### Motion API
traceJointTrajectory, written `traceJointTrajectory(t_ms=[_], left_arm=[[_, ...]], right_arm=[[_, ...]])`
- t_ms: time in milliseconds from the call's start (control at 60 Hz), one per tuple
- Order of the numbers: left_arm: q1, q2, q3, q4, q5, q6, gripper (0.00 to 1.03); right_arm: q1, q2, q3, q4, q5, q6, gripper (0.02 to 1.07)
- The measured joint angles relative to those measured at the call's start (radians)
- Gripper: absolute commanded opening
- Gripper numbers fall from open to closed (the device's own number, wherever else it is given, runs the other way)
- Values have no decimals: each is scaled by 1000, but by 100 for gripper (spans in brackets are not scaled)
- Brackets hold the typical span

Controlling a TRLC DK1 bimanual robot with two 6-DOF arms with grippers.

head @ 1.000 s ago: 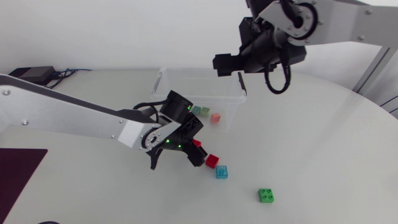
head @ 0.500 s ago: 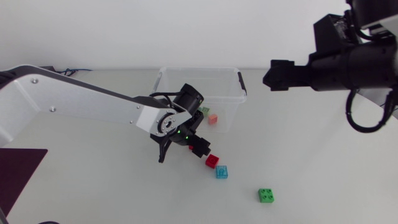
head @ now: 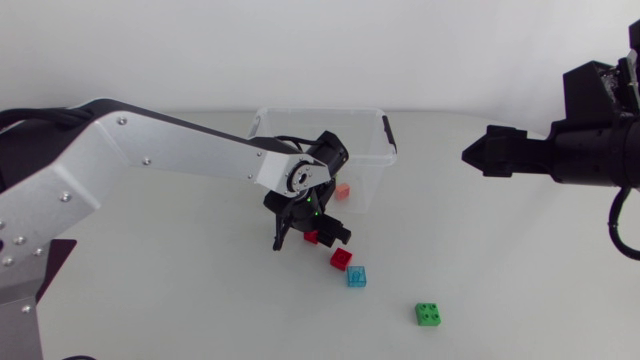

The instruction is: Pick up the duplo bricks and place them in the container

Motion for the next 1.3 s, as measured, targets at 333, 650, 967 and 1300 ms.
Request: traceJointTrajectory(t_ms=[333,650,967,1300], left_arm=[[29,26,32,-32,5,-42,44],[28,31,36,-36,5,-44,22],[22,-215,-145,-55,8,-32,14],[26,-554,-168,13,13,44,15]], right_arm=[[-13,-77,-34,-53,-14,-7,102],[-3,-95,-65,-137,-71,-44,102],[10,21,-135,-214,-132,-127,102],[124,454,-135,-261,-125,-54,102]])
